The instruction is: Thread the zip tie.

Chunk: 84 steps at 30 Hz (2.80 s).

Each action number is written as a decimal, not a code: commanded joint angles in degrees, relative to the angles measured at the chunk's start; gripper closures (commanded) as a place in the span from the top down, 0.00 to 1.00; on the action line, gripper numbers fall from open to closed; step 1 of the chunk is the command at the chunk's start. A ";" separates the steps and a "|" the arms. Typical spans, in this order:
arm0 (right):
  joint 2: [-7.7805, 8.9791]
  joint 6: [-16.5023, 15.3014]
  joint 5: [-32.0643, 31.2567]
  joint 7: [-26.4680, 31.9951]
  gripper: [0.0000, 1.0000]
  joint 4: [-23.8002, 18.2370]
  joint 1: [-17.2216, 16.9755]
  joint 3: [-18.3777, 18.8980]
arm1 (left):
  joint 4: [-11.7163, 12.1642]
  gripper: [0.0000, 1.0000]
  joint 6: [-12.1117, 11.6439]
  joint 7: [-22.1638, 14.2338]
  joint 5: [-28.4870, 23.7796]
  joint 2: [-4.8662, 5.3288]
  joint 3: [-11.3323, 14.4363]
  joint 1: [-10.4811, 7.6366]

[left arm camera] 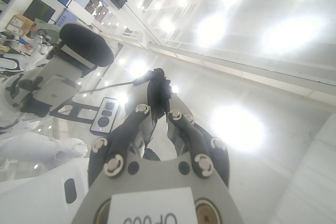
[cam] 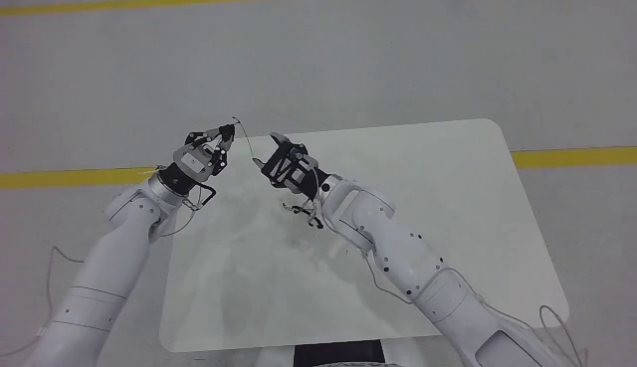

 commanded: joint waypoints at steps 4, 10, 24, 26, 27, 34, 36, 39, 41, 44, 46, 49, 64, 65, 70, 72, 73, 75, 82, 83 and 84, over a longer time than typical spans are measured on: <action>-0.11 -0.23 0.41 0.05 0.41 -0.93 -0.68 -0.51 | 0.00 0.00 0.00 0.00 0.00 0.00 0.00 0.00; -0.43 -0.85 1.15 0.20 0.42 -2.49 -0.86 -1.74 | 0.00 0.00 0.00 0.00 0.00 0.00 0.00 0.00; -1.43 1.33 2.77 -0.39 0.40 -0.20 1.94 -1.83 | 0.00 0.00 0.00 0.00 0.00 0.00 0.00 0.00; -1.61 1.65 3.08 -0.36 0.40 0.19 2.35 -1.91 | 0.00 0.00 0.00 0.00 0.00 0.00 0.00 0.00; -1.69 1.71 3.21 -0.36 0.39 0.35 2.52 -1.96 | 0.00 0.00 0.00 0.00 0.00 0.00 0.00 0.00; -2.19 2.49 3.93 -0.72 0.29 1.49 3.21 -2.22 | 0.00 0.00 0.00 0.00 0.00 0.00 0.00 0.00; -2.30 2.83 3.89 -0.87 0.21 1.69 3.29 -2.22 | 0.00 0.00 0.00 0.00 0.00 0.00 0.00 0.00; -2.40 2.99 3.75 -1.07 0.20 1.85 3.32 -2.22 | 0.00 0.00 0.00 0.00 0.00 0.00 0.00 0.00; -2.46 3.04 3.69 -1.19 0.15 1.87 3.33 -2.16 | 0.00 0.00 0.00 0.00 0.00 0.00 0.00 0.00; -2.50 2.98 3.43 -1.33 0.00 1.80 3.19 -2.05 | 0.00 0.00 0.00 0.00 0.00 0.00 0.00 0.00; -2.49 2.92 3.21 -1.46 0.00 1.73 3.03 -1.93 | 0.00 0.00 0.00 0.00 0.00 0.00 0.00 0.00; -2.47 2.70 2.92 -1.65 0.00 1.66 2.81 -1.74 | 0.00 0.00 0.00 0.00 0.00 0.00 0.00 0.00; -2.05 1.08 -0.87 -0.51 0.00 2.14 2.12 -0.52 | 0.00 0.00 0.00 0.00 0.00 0.00 0.00 0.00; -2.03 0.94 -0.85 -0.29 0.00 2.12 2.08 -0.39 | 0.00 0.00 0.00 0.00 0.00 0.00 0.00 0.00; -1.93 0.48 -0.87 0.11 0.00 2.02 1.94 0.22 | 0.00 0.00 0.00 0.00 0.00 0.00 0.00 0.00; -1.90 0.25 -1.06 0.01 0.00 2.02 1.93 0.36 | 0.00 0.00 0.00 0.00 0.00 0.00 0.00 0.00; -1.87 0.09 -1.29 -0.15 0.00 2.01 1.97 0.40 | 0.00 0.00 0.00 0.00 0.00 0.00 0.00 0.00; -1.80 -0.45 -1.91 -1.18 0.00 1.93 2.05 0.50 | 0.00 0.00 0.00 0.00 0.00 0.00 0.00 0.00; -1.69 -0.99 -1.27 -5.61 0.00 1.98 1.45 1.18 | 0.00 0.00 0.00 0.00 0.00 0.00 0.00 0.00; -1.66 -1.13 -1.41 -5.93 0.00 2.02 1.36 1.24 | 0.00 0.00 0.00 0.00 0.00 0.00 0.00 0.00; -1.60 -1.27 -1.59 -6.21 0.00 2.06 1.20 1.36 | 0.00 0.00 0.00 0.00 0.00 0.00 0.00 0.00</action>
